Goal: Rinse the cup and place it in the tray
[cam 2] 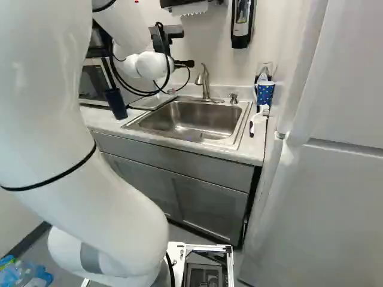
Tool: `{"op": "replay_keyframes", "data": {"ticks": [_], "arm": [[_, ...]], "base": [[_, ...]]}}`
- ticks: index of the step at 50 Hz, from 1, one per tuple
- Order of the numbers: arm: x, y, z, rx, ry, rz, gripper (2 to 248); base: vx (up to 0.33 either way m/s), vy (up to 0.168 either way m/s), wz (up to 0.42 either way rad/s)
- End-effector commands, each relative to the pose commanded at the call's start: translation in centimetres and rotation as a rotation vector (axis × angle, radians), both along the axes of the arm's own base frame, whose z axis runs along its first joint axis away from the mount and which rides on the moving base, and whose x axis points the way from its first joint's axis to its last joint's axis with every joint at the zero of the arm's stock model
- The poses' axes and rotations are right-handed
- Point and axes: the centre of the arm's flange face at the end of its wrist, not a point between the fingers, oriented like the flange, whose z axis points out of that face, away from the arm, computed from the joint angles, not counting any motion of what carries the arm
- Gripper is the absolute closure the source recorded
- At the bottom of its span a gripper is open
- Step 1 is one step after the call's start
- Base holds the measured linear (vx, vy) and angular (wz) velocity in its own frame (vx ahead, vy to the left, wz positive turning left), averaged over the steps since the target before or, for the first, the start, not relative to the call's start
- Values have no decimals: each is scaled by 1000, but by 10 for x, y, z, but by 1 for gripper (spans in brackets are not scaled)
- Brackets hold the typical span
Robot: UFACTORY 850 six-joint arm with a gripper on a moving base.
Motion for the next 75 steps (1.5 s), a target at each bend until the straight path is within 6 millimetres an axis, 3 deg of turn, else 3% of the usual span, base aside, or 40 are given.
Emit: {"op": "replay_keyframes", "data": {"ticks": [39, 54, 75], "arm": [[38, -32, 22, 25, 142, -62, 3], [52, -44, 13, 35, 235, -81, 3], [77, -46, 10, 35, 245, -80, 3]], "base": [[0, 0, 0], [0, 0, 0], [0, 0, 0]]}}
